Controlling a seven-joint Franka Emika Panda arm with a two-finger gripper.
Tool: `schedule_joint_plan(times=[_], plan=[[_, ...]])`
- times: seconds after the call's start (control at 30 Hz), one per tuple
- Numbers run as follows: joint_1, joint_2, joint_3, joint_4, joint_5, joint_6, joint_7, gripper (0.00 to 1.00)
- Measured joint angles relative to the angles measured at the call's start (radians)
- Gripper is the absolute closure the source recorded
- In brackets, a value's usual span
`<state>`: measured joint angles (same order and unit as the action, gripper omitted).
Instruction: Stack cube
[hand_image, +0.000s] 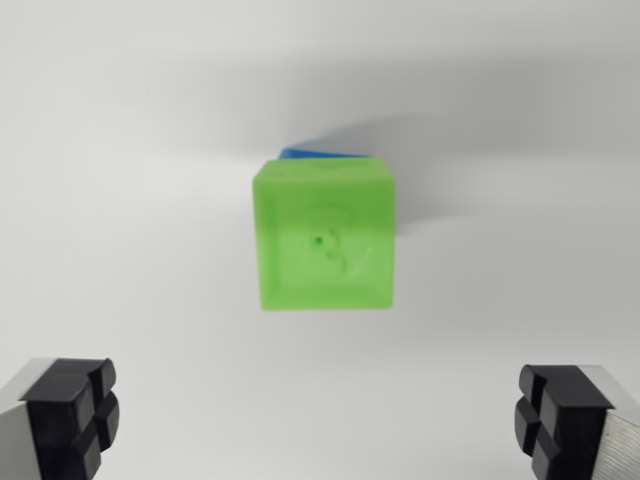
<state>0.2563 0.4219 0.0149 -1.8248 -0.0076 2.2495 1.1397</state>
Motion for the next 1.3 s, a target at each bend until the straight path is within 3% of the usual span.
schedule_joint_plan(times=[0.63, 1.3], plan=[[0.000, -0.095, 0.000, 0.084, 0.000, -0.178, 0.000, 0.00], [0.000, -0.137, 0.001, 0.187, 0.001, -0.323, 0.000, 0.00]])
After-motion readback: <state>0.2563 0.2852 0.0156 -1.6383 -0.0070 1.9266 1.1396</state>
